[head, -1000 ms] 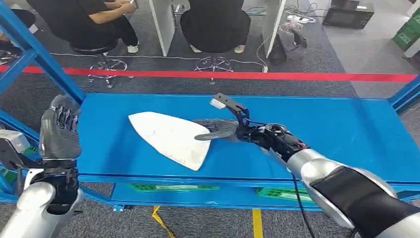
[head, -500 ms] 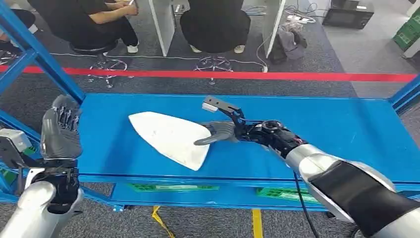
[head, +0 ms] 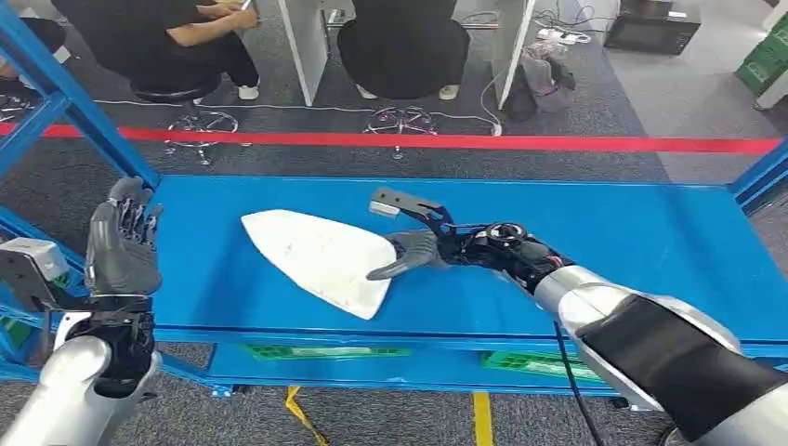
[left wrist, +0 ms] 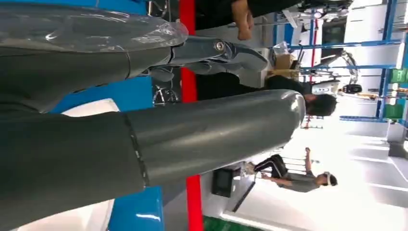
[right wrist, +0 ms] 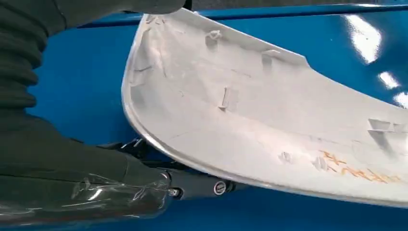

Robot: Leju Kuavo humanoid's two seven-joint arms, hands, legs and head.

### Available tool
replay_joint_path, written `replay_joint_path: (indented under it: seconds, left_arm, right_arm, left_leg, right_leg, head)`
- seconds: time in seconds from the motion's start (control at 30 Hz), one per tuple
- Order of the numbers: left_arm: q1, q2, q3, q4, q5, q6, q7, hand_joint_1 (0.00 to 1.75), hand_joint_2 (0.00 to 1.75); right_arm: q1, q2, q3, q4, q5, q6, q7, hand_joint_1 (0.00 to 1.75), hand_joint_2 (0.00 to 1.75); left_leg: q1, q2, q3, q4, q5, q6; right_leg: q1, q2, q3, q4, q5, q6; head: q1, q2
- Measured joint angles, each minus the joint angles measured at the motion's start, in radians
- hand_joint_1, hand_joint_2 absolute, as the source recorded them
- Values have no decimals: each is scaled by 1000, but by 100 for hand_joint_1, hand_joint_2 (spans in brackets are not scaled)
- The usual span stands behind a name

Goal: Take the parts from the cabinet and place them on the table.

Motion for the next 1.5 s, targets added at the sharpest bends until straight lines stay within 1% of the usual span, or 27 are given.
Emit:
replay_joint_path:
  seconds: [0.17,0.3,0.53,0.57,0.7,0.87,1.27,1.5]
  left_arm:
    - [-3,0,-3,3,7,0,-13,0,0]
    - [-3,0,-3,5,7,1,-15,0,0]
    - [-4,0,-3,6,7,1,-15,0,0]
    - [-4,0,-4,7,7,1,-15,0,0]
    - [-4,0,-4,7,9,9,-15,0,0]
    - [-3,1,-5,7,14,16,-15,0,0]
    - [-2,1,-5,8,16,16,-18,0,0]
    - [0,1,-5,8,13,11,-22,0,0]
  right_arm:
    - [-8,0,16,6,2,11,8,0,175]
    - [-11,0,24,12,3,-1,21,0,175]
    - [-16,0,39,22,3,-7,24,0,175]
    - [-18,0,42,25,3,-11,24,175,175]
    - [-19,0,47,29,22,-49,1,175,175]
    - [-20,0,52,30,40,-65,-32,175,175]
    - [-20,-1,77,47,45,-64,-54,175,175]
    - [-20,-1,88,51,55,-60,-77,175,175]
  left_leg:
    - [0,0,0,0,0,0]
    - [0,0,1,0,0,0]
    - [0,0,1,0,0,0]
    - [0,0,1,0,0,0]
    - [0,0,1,0,0,0]
    - [0,0,1,0,0,0]
    - [0,0,1,1,0,0]
    - [0,0,1,1,0,0]
  right_leg:
    - [0,0,0,0,0,0]
    - [0,0,1,0,0,0]
    - [0,0,1,0,0,0]
    - [0,0,1,0,0,0]
    - [0,0,1,0,0,0]
    - [0,0,2,0,0,0]
    - [0,0,1,0,0,0]
    - [0,0,2,0,0,0]
  head:
    - [0,0]
    - [0,0]
    - [0,0]
    - [0,0]
    - [0,0]
    - [0,0]
    - [0,0]
    - [0,0]
